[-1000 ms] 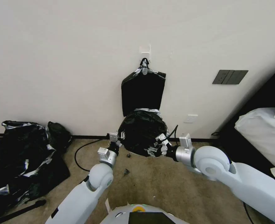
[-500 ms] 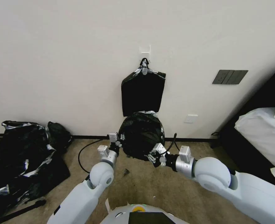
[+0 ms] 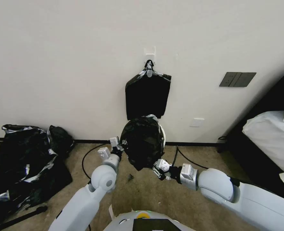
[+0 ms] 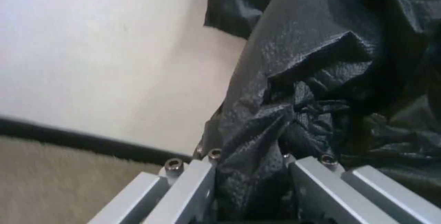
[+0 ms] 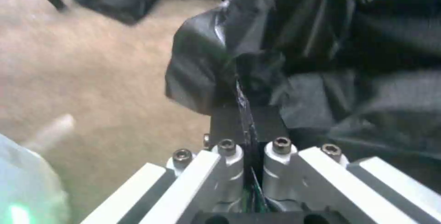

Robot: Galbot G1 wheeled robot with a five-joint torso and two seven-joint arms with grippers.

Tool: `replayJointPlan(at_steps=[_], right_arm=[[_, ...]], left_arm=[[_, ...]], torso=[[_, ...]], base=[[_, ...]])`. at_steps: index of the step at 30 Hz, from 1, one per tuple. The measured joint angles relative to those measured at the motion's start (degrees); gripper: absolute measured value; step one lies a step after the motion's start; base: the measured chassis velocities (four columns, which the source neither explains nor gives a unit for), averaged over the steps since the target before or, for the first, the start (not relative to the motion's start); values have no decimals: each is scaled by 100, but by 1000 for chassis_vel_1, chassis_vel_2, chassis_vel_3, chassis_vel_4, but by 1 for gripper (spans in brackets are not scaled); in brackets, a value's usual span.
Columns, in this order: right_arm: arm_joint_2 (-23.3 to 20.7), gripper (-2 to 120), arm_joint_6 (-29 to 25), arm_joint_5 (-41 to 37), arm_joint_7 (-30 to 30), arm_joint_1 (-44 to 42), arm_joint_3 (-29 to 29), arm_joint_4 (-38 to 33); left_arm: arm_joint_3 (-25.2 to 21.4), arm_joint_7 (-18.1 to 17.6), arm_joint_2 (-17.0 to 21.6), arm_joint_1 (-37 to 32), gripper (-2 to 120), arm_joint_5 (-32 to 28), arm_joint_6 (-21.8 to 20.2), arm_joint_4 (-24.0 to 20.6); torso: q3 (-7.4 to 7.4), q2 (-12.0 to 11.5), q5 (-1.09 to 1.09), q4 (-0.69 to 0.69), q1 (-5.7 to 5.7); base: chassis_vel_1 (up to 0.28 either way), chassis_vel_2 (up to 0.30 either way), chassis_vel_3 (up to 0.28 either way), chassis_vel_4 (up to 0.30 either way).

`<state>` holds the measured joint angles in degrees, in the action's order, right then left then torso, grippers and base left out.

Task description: Place a trash bag onto the trash bin.

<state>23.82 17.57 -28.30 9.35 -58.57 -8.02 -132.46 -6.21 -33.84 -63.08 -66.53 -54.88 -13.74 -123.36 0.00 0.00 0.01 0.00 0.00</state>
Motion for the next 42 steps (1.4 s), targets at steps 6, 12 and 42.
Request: replayJointPlan(at_steps=[6, 12, 42], right_arm=[[19, 2, -278, 617, 15, -83, 83, 228], [-68, 12, -277, 854, 9, -321, 511, 206], [44, 100, 689, -490, -2048, -414, 1436, -10]], left_arm=[[-71, -135, 18, -1, 1, -310, -37, -55], [-146, -219, 34, -13, 1, -477, -69, -63], [-185, -44, 161, -78, 1, 27, 65, 44]], torso=[[0, 0, 0, 1, 0], [0, 0, 0, 0, 0], [0, 0, -1, 0, 0]], base=[[0, 0, 0, 0], [0, 0, 0, 0], [0, 0, 0, 0]])
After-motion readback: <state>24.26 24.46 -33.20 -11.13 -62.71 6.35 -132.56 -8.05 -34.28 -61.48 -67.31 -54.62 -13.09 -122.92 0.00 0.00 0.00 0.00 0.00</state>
